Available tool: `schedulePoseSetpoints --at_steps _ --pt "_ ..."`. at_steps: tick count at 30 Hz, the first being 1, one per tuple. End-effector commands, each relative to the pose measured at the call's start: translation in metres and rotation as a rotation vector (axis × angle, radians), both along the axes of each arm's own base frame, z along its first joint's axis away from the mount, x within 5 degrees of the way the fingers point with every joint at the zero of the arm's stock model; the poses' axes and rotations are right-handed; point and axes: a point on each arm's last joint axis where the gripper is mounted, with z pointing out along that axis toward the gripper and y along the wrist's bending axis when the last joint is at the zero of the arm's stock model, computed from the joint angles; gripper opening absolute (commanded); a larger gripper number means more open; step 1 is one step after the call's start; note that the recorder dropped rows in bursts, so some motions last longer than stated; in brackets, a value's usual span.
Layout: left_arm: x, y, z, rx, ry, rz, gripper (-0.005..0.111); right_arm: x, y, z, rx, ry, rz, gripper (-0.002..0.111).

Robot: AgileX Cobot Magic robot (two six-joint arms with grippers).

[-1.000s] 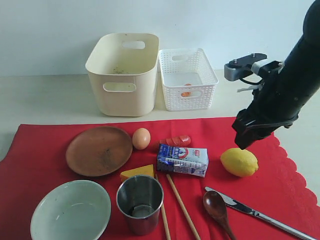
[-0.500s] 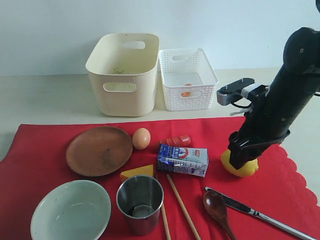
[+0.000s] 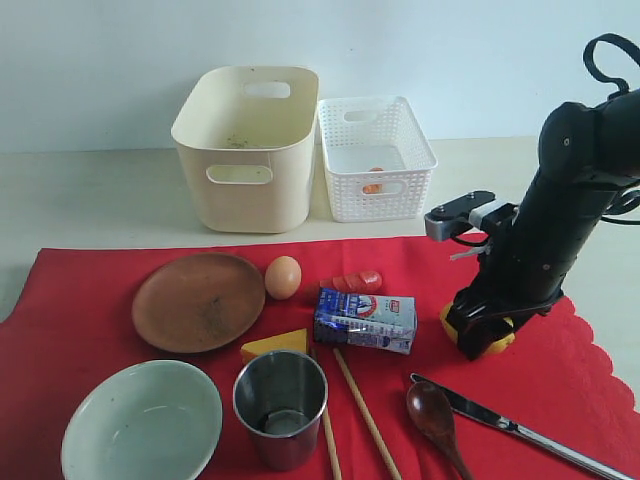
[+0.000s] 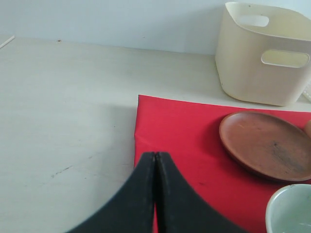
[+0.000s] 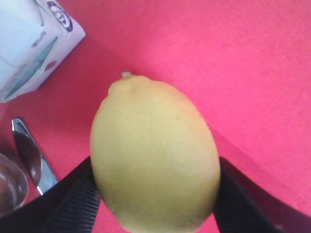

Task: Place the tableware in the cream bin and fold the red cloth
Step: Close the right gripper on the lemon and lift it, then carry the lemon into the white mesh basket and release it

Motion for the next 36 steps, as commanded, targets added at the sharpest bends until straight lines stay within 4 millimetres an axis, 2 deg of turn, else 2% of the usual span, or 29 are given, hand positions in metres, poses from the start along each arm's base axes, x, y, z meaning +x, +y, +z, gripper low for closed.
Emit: schedulePoseSetpoints --at_steps 1,3,8,12,18,23,27,29,33,35,36 --pt "0.000 0.000 0.000 0.001 -0.013 0.001 0.000 0.002 0.001 -0.002 0.004 -0.019 -0.019 0.014" --pt "0.000 0.000 0.000 0.001 -0.013 0.001 0.000 0.003 0.001 0.000 0.005 -0.014 -0.017 0.000" --pt "0.000 0.000 0.000 0.001 -0.013 0.001 0.000 0.011 0.005 0.014 0.014 0.009 -0.037 0.000" --pt "0.000 0.000 0.000 0.001 -0.013 0.001 0.000 0.016 0.011 0.035 0.075 -0.013 -0.064 0.000" --pt "0.000 0.000 0.000 0.001 -0.013 0.001 0.000 0.029 0.019 0.080 0.195 -0.207 -0.082 0.000" --pt "0.000 0.000 0.000 0.001 -0.013 0.001 0.000 0.046 0.022 0.107 0.230 -0.361 -0.089 0.000" --pt "0.000 0.000 0.000 0.001 -0.013 0.001 0.000 0.069 0.028 0.121 0.254 -0.440 -0.103 0.000" --pt "0.000 0.000 0.000 0.001 -0.013 0.001 0.000 0.089 0.033 0.125 0.269 -0.479 -0.115 0.000" --pt "0.000 0.000 0.000 0.001 -0.013 0.001 0.000 0.136 0.044 0.118 0.286 -0.534 -0.122 0.000" --pt "0.000 0.000 0.000 0.001 -0.013 0.001 0.000 0.157 0.050 0.108 0.294 -0.556 -0.120 0.000" --pt "0.000 0.000 0.000 0.001 -0.013 0.001 0.000 0.171 0.054 0.097 0.294 -0.564 -0.119 0.000"
